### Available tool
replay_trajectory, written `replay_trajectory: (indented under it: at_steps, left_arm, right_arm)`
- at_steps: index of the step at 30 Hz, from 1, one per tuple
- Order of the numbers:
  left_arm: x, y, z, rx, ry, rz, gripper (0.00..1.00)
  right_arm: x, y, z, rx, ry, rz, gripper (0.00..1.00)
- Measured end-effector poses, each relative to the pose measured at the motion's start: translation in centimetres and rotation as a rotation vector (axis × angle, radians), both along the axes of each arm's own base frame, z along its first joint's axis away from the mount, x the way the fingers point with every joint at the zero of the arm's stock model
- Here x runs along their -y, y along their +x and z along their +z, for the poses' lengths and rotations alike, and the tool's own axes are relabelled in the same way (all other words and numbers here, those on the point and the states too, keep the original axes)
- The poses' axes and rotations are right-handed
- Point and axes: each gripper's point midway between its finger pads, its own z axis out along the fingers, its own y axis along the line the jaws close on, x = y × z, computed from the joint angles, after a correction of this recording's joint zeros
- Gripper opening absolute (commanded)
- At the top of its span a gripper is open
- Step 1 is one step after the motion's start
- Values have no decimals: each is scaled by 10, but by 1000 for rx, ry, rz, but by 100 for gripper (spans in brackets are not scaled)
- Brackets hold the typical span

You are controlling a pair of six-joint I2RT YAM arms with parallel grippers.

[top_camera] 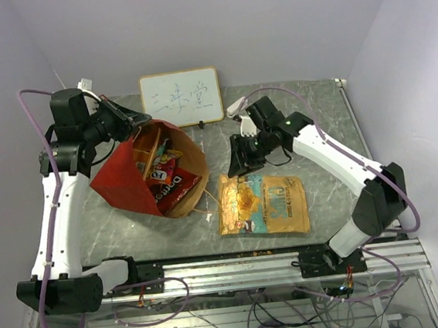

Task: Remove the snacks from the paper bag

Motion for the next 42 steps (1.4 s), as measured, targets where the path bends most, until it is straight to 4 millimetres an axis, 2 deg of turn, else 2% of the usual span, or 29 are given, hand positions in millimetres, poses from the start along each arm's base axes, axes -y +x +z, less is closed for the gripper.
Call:
replay_trajectory:
  at_steps: [5, 11, 14, 17, 22, 26, 32, 42]
  left_arm:
    - [3, -6, -7, -24, -22, -16, 7]
    - [6, -15, -8, -50, -59, -19, 7]
    - [7, -20, -5, -52, -71, -17, 7]
    - [7, -24, -6, -80, -69, -23, 7]
    - [9, -22, -7, -107, -55, -49, 7]
    - [12, -22, -9, -122, -53, -76, 7]
    - [10, -20, -5, -124, -42, -106, 7]
    - [7, -21, -4, -130, -16, -140, 7]
  right_arm:
    - [-16, -38, 11, -71, 145, 8, 43]
    - [-75, -76, 10, -108, 246, -8, 42]
    - [-103, -85, 5, -133, 276, -61, 41]
    - [-121, -78, -5, -139, 288, -153, 41]
    - [-139, -59, -31, -171, 299, -310, 41]
    - [-143, -46, -49, -179, 296, -415, 42]
    - [-144, -36, -62, -184, 317, -520, 42]
    - [-158, -21, -104, -225, 310, -611, 39]
